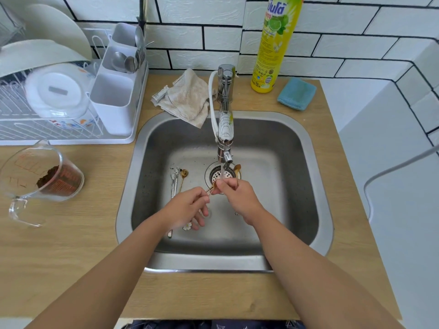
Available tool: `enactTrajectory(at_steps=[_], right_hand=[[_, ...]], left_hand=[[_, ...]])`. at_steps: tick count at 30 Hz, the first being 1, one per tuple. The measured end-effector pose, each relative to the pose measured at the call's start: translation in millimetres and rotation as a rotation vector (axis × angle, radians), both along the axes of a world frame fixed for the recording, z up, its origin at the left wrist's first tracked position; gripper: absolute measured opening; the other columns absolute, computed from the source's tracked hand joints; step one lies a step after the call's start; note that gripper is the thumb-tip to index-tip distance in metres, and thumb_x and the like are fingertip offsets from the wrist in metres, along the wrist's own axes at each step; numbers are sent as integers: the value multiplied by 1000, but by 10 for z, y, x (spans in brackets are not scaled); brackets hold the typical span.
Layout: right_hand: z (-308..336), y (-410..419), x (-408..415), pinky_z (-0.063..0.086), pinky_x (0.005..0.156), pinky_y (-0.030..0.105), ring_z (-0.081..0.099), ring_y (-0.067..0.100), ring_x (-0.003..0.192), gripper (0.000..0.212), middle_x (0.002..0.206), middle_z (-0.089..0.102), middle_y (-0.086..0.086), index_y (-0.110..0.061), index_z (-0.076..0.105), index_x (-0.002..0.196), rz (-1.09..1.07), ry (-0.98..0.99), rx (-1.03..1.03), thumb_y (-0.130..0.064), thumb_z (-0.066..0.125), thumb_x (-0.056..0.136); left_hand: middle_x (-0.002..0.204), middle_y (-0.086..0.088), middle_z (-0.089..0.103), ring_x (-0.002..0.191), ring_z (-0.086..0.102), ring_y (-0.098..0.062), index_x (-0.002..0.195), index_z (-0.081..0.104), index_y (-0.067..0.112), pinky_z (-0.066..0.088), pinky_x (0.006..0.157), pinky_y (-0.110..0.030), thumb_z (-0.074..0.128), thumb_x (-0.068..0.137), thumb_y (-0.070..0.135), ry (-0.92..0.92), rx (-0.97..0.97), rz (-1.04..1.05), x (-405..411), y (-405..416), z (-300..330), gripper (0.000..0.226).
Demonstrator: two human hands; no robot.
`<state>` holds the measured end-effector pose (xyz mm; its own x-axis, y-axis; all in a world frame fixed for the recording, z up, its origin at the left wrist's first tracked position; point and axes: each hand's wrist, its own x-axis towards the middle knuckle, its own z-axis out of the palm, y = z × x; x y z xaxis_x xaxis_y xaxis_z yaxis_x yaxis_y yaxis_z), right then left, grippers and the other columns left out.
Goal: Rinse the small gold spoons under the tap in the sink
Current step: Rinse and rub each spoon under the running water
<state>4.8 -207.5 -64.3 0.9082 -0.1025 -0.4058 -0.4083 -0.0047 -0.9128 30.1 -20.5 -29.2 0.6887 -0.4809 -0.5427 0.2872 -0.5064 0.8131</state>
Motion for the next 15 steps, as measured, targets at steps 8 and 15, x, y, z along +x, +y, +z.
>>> enactTrajectory(at_steps=[8,15], right_hand=[[3,-26,-14,54,88,15,74,10,100,20,105,81,8,-7,78,110,-51,-21,67,-6,77,90],[-32,-22,-13,52,93,15,73,5,106,18,104,81,-4,-18,78,112,9,-8,13,-14,73,95]], left_hand=[[74,-1,69,50,70,-28,92,63,18,58,45,-32,48,105,20,-131,73,-52,-55,-1,-121,20],[77,-4,67,50,70,-30,94,58,20,57,45,-33,43,106,24,-145,104,-78,-60,-1,-184,19]])
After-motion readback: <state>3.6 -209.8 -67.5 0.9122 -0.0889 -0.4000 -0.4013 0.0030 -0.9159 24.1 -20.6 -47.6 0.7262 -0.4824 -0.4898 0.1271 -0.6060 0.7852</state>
